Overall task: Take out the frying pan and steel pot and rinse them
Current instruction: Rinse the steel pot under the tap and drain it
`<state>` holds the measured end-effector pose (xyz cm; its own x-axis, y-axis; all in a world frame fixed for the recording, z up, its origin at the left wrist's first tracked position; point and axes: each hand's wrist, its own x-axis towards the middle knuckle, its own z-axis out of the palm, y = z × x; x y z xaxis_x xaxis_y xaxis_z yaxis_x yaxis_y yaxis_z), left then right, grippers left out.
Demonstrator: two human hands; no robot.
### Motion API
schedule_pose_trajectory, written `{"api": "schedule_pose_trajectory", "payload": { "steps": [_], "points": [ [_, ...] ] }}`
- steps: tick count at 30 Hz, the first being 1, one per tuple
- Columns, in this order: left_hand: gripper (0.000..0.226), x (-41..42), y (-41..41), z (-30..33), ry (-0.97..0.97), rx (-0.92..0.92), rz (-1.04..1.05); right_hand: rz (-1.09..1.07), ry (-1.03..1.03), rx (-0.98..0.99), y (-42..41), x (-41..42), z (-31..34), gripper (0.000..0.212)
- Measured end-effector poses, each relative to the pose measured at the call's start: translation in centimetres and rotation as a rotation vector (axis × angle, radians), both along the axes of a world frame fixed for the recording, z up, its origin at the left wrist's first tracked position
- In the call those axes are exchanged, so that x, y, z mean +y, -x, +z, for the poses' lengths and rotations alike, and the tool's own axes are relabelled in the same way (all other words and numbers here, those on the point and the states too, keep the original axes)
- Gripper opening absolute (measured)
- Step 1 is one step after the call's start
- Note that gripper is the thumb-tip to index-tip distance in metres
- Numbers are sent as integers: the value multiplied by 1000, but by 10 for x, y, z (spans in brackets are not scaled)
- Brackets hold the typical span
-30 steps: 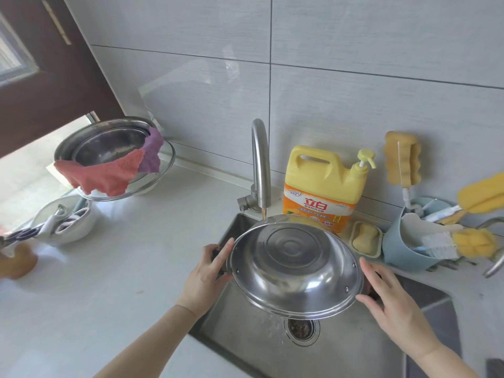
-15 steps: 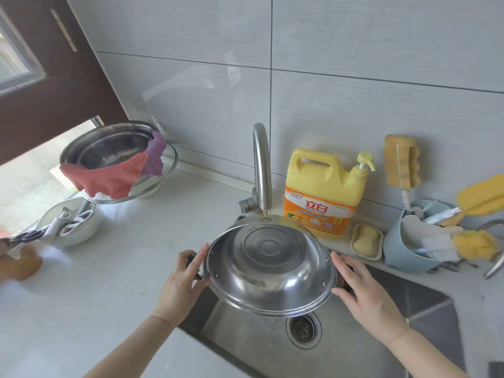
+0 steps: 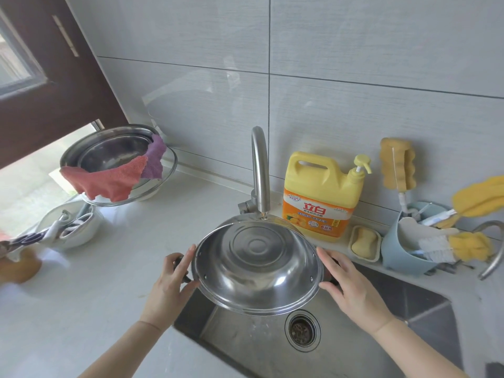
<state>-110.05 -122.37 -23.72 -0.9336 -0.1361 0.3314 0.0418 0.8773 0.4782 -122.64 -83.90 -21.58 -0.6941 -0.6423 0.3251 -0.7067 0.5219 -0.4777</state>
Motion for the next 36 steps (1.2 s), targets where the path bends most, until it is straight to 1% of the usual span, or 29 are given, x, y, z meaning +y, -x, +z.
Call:
{"api": "schedule_pose_trajectory", "payload": {
  "steps": [4,5,6,8,9,15,17,20,22,25,26,31,36],
  "points": [
    [116,16,15,0,1,-17,-29,-53,1,-18,-3,23,2,107],
    [115,21,19,1,-2,-13,-42,-69,-2,-22,-4,29,3,105],
    [115,26,23,1,-3,-9,-57,-89,-6,-29,-6,35,6,98],
    [114,37,31,3,7,-11,-80,-127,-12,-28,-12,46,12,74],
    [114,42,35,4,15,-13,-88,-149,-16,-35,-14,52,15,67],
    [105,52,40,1,10,-22,-112,-202,-12,-29,-20,65,15,64],
    [108,49,35,0,-1,-14,-103,-201,-21,-14,-20,61,14,64],
    [115,39,24,-2,-5,9,-76,-146,-30,11,-18,47,16,62],
    [116,29,15,-2,-6,15,-48,-100,-29,25,-17,36,16,66],
    [116,15,2,-1,-14,16,-12,-56,-24,11,-12,18,12,100],
    [117,10,-2,0,-21,21,-7,-41,-25,11,-11,13,11,104],
    [114,-8,-17,6,-26,61,20,26,9,42,-9,-9,13,100],
    [103,2,-19,15,-25,56,3,0,2,22,-18,2,18,98]
  ]
}}
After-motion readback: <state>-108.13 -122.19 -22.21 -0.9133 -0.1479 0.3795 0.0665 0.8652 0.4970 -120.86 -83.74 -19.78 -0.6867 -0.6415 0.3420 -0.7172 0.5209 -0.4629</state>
